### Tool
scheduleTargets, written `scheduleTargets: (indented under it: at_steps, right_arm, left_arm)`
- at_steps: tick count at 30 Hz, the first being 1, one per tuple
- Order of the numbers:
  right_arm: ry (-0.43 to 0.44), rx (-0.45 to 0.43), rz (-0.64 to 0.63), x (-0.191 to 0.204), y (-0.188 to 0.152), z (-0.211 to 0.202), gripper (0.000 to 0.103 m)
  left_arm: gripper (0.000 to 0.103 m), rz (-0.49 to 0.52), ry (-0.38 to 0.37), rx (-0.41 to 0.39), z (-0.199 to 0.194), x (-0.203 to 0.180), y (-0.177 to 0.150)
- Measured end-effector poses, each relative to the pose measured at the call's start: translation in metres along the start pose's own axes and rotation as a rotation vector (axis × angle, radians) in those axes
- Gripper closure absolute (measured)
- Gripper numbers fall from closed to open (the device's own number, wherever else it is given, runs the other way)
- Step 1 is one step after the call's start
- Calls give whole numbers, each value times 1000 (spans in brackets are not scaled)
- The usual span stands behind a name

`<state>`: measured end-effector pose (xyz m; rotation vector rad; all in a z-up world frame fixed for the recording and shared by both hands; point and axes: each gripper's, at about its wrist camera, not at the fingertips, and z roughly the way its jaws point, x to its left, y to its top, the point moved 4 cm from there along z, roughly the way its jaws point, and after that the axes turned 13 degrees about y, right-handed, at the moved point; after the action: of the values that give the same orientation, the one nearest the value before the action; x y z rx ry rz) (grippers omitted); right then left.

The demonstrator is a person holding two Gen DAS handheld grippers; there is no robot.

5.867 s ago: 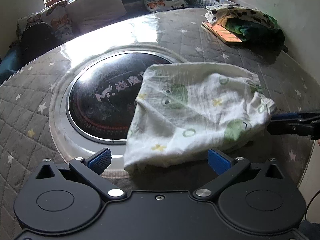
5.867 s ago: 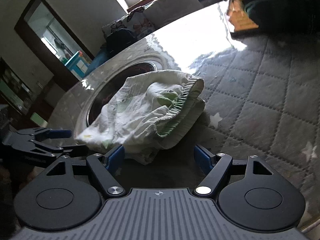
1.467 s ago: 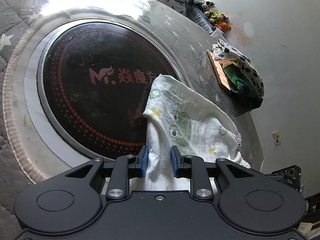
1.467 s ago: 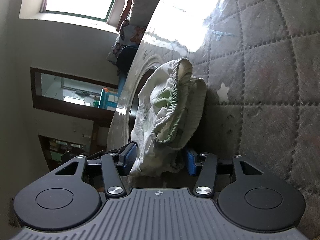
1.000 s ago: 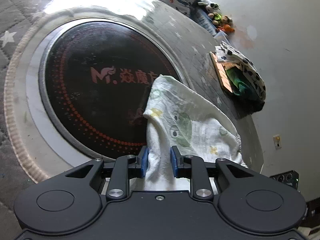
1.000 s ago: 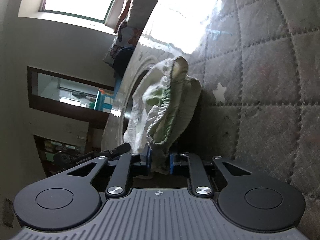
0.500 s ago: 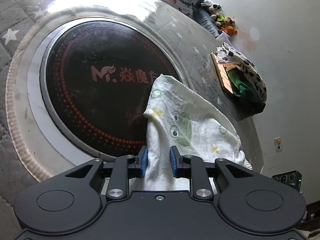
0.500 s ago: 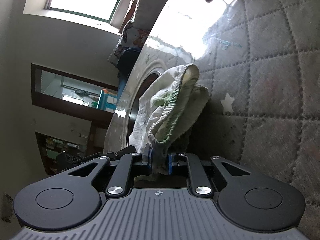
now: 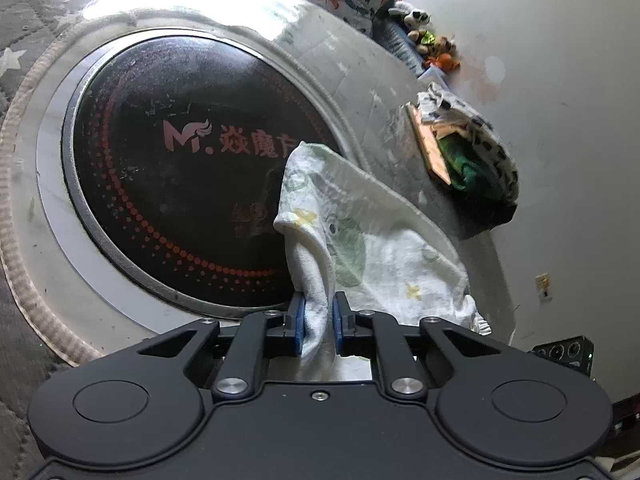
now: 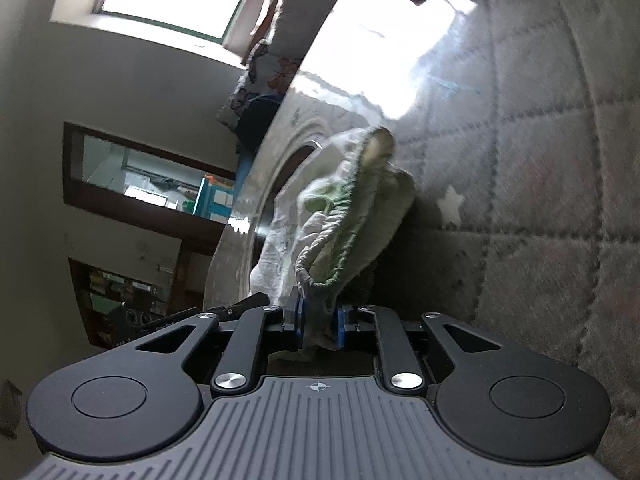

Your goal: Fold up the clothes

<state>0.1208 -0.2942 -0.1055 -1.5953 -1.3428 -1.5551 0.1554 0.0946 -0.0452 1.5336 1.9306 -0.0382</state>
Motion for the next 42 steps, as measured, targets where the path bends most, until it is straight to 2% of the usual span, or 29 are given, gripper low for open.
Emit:
scheduleTargets:
  at_steps: [13, 18, 26, 29, 32, 36, 38, 42]
  right_arm:
    - [21, 1, -74, 44, 37, 8, 89]
    - [21, 3, -100, 54, 41, 11, 89]
    - [-5, 13, -50, 34, 28, 8, 89]
    - [-9, 10, -23, 26, 25, 9, 89]
    - [-20, 13, -5, 19, 22, 8, 86]
    - [-40, 12, 11, 10, 18, 5, 82]
    - [-43, 6, 19, 9, 16, 4, 76]
    - [-47, 9, 17, 9, 12, 2, 69]
  left_arm:
    - [88, -75, -52, -79, -27, -6, 18]
    - [88, -90, -70, -57, -22, -7, 15]
    - [87, -111, -73, -2, -9, 4, 0]
    - [79, -127, -71, 7, -5, 10, -3]
    - [78, -111, -87, 10, -2, 11, -9]
    - [62, -110, -97, 5, 0, 9, -11]
    - [57, -107, -109, 6, 2, 7, -12]
    - [55, -103, -100, 15, 5, 5, -13]
